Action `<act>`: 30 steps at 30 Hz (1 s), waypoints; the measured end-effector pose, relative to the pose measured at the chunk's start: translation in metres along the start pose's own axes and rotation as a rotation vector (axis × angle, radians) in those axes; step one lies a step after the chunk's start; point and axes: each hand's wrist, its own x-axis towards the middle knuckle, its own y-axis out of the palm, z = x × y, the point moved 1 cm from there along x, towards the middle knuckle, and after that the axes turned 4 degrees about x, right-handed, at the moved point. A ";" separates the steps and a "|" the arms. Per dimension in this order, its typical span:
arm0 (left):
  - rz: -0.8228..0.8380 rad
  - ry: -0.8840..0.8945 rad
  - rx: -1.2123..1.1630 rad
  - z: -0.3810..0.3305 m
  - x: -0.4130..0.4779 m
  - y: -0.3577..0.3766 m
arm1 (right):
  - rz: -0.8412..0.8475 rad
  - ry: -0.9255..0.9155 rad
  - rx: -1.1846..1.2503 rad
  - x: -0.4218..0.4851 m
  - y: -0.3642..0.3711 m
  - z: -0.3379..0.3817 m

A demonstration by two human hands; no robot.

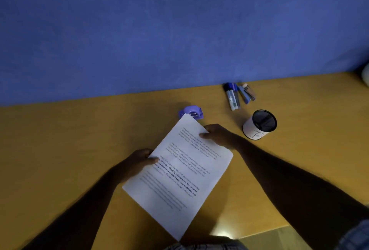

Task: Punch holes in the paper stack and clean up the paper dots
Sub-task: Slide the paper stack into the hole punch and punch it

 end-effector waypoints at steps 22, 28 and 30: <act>-0.404 0.094 -0.257 -0.002 0.050 0.040 | -0.446 0.178 0.488 -0.015 -0.014 -0.080; -0.401 0.125 -0.192 -0.002 0.051 0.038 | -0.503 0.102 0.078 -0.014 -0.014 -0.079; -0.399 0.119 -0.184 -0.002 0.052 0.038 | -0.530 0.124 0.032 -0.011 -0.013 -0.079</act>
